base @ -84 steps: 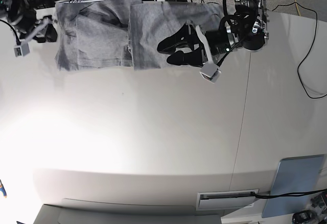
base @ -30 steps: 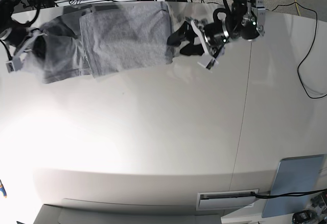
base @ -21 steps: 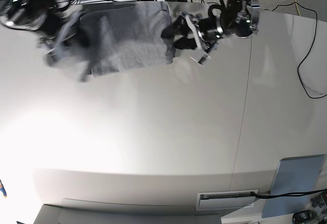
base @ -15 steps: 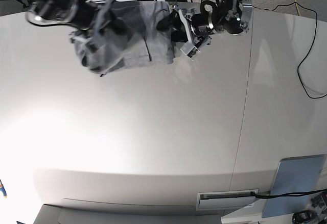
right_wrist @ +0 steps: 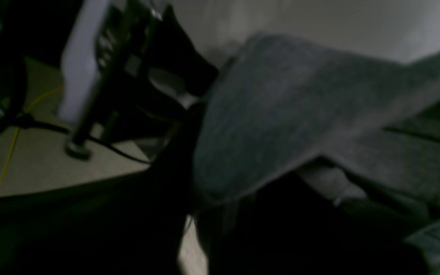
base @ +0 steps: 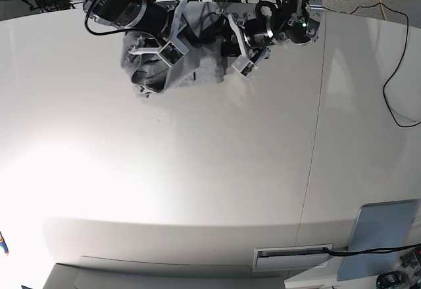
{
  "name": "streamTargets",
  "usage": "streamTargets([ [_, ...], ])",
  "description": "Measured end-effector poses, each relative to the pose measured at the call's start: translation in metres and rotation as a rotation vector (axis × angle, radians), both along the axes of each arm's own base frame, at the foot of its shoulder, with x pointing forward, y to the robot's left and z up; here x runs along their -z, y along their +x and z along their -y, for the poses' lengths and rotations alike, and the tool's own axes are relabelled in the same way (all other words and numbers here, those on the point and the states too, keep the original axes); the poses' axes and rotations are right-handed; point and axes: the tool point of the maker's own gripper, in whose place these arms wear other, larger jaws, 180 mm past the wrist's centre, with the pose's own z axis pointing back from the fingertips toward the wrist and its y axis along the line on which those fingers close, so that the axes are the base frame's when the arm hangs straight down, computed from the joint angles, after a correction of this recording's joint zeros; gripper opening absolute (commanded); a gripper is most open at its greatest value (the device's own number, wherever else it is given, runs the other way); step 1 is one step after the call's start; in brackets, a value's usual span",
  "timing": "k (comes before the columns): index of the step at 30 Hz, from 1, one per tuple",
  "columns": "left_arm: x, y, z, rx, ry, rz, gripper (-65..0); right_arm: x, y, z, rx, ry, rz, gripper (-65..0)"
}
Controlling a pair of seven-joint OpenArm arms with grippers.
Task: Fold the T-shirt properly
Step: 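Fold the other strip end with the right gripper onto the stack, then press and tidy the folded bundle with both grippers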
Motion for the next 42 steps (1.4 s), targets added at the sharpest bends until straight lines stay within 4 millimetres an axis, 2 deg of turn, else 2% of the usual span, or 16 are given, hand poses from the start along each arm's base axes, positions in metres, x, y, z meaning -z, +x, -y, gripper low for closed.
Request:
streamTargets([
  [2,0.000,0.000,0.000,0.000,0.000,0.000,-32.2,-0.002,-0.001,-0.005,-0.010,0.019,0.007,-42.8],
  [3,-0.001,-0.001,0.001,0.010,-0.002,0.006,-32.2,-0.003,-0.001,-0.006,-0.013,0.030,0.008,-40.3],
  [7,0.001,0.001,-0.006,0.013,0.023,0.020,-32.2,-0.020,-0.013,-0.029,-0.074,0.188,-0.025,-39.6],
  [11,0.000,0.013,-0.032,-0.050,0.065,0.030,-32.2,-0.041,-0.028,-0.049,-0.187,0.331,-0.028,-39.7],
  [14,-0.002,0.020,-0.054,-0.094,0.080,0.034,-32.2,-0.044,-0.030,-0.050,-0.194,0.343,-0.028,-39.7],
  [16,-0.011,0.023,-0.063,-0.119,0.045,0.035,-32.2,-0.044,-0.023,-0.041,-0.177,0.290,0.010,-39.7],
  [18,-0.023,0.027,-0.069,-0.151,-0.007,0.038,-32.2,-0.041,-0.009,-0.024,-0.117,0.235,0.048,-39.7],
  [20,-0.036,0.032,-0.075,-0.177,-0.050,0.050,-32.2,-0.032,0.010,0.008,0.000,0.147,0.064,-39.7],
  [24,-0.060,0.032,-0.074,-0.170,-0.111,0.079,-32.2,-0.035,0.040,0.069,0.195,0.041,0.136,-39.7],
  [28,-0.088,0.021,-0.052,-0.059,-0.190,0.100,-32.2,-0.039,0.053,0.136,0.366,-0.110,0.191,-39.7],
  [32,-0.099,0.001,-0.016,0.086,-0.232,0.093,-32.2,-0.046,0.053,0.188,0.500,-0.215,0.213,-39.7],
  [35,-0.103,-0.018,0.013,0.193,-0.272,0.074,-32.2,-0.050,0.048,0.213,0.566,-0.270,0.213,-39.7],
  [37,-0.106,-0.031,0.030,0.260,-0.298,0.064,-32.2,-0.053,0.047,0.223,0.596,-0.284,0.219,-39.7],
  [40,-0.109,-0.048,0.050,0.343,-0.318,0.053,-32.2,-0.052,0.043,0.229,0.623,-0.291,0.210,-39.7],
  [42,-0.102,-0.055,0.057,0.377,-0.272,0.059,-32.2,-0.050,0.040,0.228,0.620,-0.292,0.198,-39.7],
])
